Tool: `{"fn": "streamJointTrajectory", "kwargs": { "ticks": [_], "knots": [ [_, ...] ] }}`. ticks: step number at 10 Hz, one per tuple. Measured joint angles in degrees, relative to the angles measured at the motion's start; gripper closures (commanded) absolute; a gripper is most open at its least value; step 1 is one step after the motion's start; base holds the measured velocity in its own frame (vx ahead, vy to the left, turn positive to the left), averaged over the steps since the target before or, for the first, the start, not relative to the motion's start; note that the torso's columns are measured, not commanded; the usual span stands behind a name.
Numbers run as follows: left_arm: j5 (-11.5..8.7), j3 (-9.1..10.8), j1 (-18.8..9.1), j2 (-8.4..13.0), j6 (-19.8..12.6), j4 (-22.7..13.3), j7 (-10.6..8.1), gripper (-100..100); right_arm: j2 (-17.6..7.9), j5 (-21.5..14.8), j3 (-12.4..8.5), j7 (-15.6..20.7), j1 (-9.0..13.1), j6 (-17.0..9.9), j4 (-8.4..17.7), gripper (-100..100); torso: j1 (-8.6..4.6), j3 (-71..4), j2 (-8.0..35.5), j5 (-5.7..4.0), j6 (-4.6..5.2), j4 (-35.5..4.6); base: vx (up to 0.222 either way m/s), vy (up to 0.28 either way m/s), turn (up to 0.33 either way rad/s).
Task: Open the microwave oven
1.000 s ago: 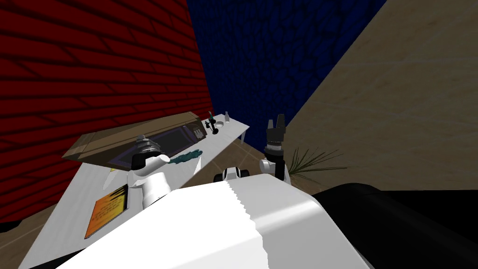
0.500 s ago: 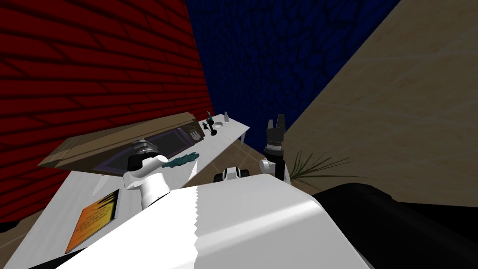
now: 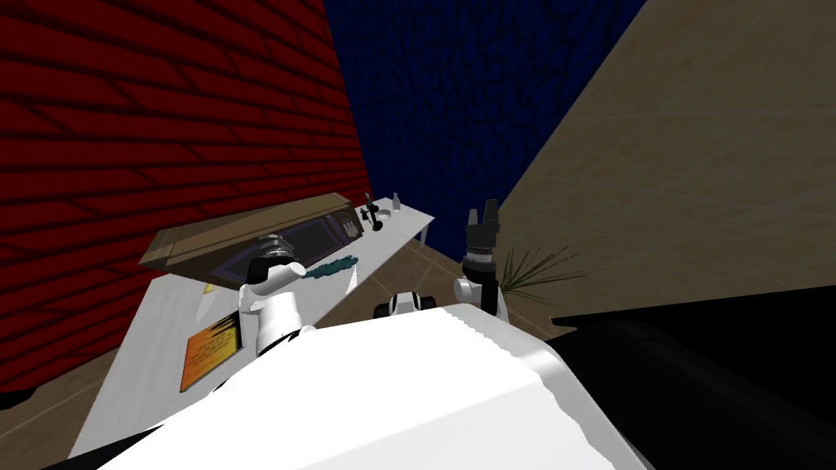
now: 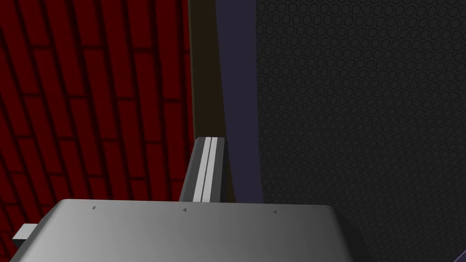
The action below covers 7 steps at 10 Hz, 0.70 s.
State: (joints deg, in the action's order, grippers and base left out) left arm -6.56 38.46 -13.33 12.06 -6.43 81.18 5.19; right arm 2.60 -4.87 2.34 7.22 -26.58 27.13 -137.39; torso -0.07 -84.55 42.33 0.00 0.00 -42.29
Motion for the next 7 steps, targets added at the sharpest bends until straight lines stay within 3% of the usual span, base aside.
{"fn": "streamJointTrajectory", "kwargs": {
  "ticks": [2,5,6,7],
  "knots": [
    [-0.5,-3.21,-0.13,0.16,-0.53,0.67,-0.43,100,0.0,0.0,0.0,0.0,0.0,0.0,0.0,0,-0.05,-0.04,-0.07,-0.03,0.0,0.01,-0.281,0.116,-0.117],
    [-1.47,-8.25,-1.29,1.5,0.21,-1.61,-1.19,100,0.0,0.0,0.0,0.0,-0.01,0.0,0.0,0,0.21,-0.04,-0.06,0.04,-0.01,0.01,-0.217,0.121,-0.083],
    [-1.51,-8.43,-1.36,1.57,0.19,-1.71,-1.25,-100,0.0,0.0,0.0,0.0,-0.03,0.0,0.0,0,-0.08,-0.22,-0.42,-0.02,-0.02,0.09,0.011,-0.003,0.027],
    [-1.48,-8.05,-1.56,1.84,-0.7,-1.47,-1.09,-100,0.01,0.0,0.01,0.0,-0.04,0.01,-0.01,0,-0.28,-0.42,-0.7,-0.1,0.01,0.18,0.059,-0.031,0.025]
  ]
}}
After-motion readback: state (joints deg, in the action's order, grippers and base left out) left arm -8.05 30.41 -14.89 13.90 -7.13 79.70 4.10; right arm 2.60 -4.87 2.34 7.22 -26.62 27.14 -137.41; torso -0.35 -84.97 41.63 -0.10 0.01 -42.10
